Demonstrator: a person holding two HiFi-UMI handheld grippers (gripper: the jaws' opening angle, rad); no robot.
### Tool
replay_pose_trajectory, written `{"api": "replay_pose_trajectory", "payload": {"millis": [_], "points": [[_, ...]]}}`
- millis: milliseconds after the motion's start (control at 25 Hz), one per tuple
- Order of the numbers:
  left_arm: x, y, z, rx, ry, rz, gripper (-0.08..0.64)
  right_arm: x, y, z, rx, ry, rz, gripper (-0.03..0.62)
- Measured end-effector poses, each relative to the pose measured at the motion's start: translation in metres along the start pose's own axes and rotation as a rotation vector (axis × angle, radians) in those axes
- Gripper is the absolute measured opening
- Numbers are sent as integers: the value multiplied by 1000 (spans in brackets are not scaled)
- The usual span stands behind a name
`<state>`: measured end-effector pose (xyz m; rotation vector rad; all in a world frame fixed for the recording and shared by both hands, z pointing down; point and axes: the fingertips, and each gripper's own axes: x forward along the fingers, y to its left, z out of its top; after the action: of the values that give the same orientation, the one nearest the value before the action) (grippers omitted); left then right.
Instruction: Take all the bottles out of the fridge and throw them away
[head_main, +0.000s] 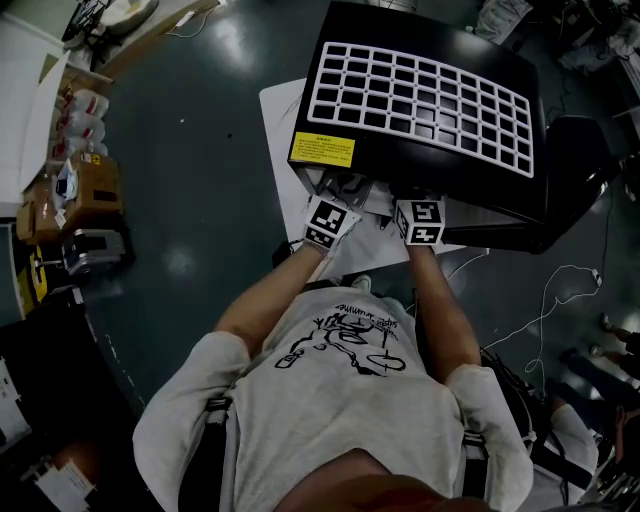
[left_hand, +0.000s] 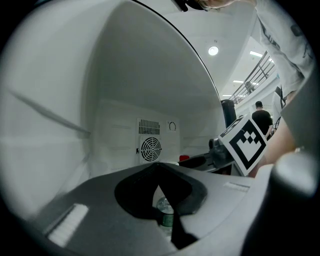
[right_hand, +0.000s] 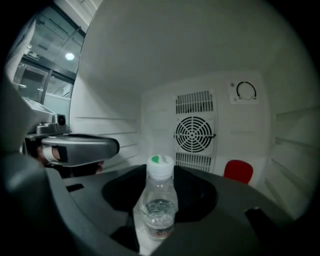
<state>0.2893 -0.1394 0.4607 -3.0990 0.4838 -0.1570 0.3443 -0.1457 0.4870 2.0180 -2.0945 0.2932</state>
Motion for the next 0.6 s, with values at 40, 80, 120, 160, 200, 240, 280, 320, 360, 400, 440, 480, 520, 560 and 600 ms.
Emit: {"api": "replay_pose_trajectory", "payload": {"millis": [40,80,120,160,200,240,280,320,360,400,440,480,520,560,600], "points": [[0,0,0,0,0,0,9,0,0,0,-2,-1,0,176],[0,0,0,-1,0,1,9,-1,1,0,-3,-2,0,173],[-1,0,-1,-3,-2,2,9,-1,1,1,-4,-3,2,172],[-1,0,-2,-5,-3,3,9,-2,2,2,-3,-5,4,169],[-1,0,-3,-8,-3,5,9,-2,2,3,-3,-6,7,160],[-2,0,-3,-9,-3,5,9,-3,3,3,-3,-5,9,160],[-3,0,-2,-10,-4,5,9,-4,3,3,-4,-3,10,160],[-3,-1,-1,-9,-5,5,9,-4,4,3,-5,-2,10,158],[-4,-1,0,-8,-2,4,9,-5,4,3,-6,-2,10,158],[-5,-2,0,-6,0,3,9,-6,4,3,-8,-2,10,158],[-5,-2,1,-6,1,3,9,-7,4,3,-11,-1,10,157],[-6,-2,1,-8,0,4,9,-8,5,3,-14,1,10,156],[-7,-3,1,-10,-3,6,9,-9,6,2,-16,3,9,156],[-8,-3,2,-13,-6,7,9,-10,6,2,-19,4,9,156],[-9,-3,2,-16,-7,9,9,-12,7,1,-21,6,9,156]]}}
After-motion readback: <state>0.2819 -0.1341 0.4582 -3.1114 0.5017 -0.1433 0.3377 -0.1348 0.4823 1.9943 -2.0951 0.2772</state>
